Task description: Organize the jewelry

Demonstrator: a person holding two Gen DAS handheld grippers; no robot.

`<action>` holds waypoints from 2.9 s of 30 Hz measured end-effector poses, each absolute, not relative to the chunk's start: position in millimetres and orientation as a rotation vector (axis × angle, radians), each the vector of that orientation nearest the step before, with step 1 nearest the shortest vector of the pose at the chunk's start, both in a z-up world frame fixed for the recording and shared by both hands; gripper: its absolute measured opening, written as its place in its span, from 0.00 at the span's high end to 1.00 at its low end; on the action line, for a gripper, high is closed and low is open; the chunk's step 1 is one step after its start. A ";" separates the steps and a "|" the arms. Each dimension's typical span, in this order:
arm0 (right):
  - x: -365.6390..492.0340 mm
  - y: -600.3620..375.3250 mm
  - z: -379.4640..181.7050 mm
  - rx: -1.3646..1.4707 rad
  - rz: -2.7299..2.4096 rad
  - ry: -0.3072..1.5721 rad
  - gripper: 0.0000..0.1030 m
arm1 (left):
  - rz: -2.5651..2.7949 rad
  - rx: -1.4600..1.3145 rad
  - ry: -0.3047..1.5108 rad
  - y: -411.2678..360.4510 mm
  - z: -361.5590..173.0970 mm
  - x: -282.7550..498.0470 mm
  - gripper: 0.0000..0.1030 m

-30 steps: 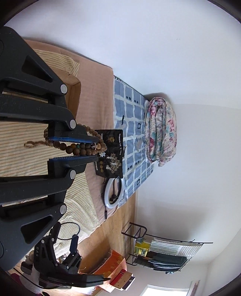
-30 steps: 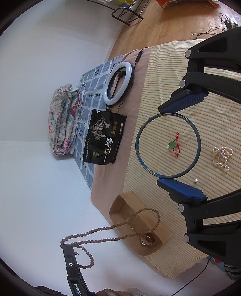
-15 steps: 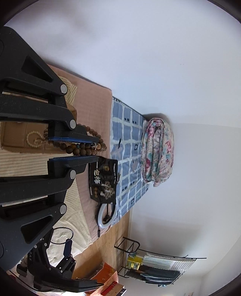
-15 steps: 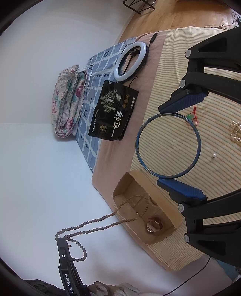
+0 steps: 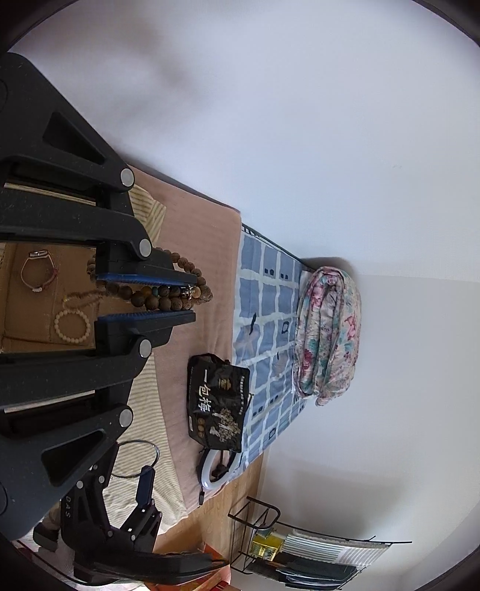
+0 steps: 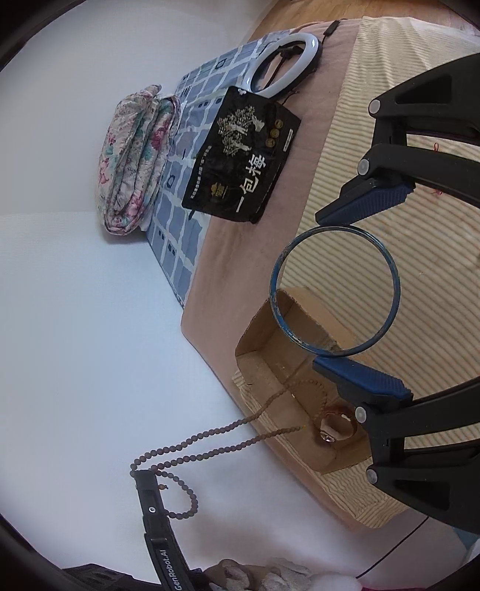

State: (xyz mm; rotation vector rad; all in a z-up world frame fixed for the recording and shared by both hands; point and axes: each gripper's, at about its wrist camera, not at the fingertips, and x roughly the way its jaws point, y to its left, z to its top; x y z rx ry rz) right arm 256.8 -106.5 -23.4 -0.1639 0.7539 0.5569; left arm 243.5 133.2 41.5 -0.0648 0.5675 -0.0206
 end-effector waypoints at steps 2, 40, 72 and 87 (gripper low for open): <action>266.1 -97.0 -30.6 -0.147 0.573 0.767 0.29 | -0.018 -0.068 0.580 137.7 33.3 247.5 0.90; 328.9 -18.0 -92.3 -0.087 0.609 0.844 0.07 | -0.014 -0.096 0.759 174.6 -56.1 256.1 0.61; 257.4 -118.7 -15.7 -0.131 0.463 0.725 0.00 | -0.106 -0.039 0.682 100.7 -3.5 198.1 0.61; 206.4 -224.7 -5.1 -0.130 0.326 0.720 0.00 | -0.256 -0.011 0.702 24.2 -11.2 175.0 0.61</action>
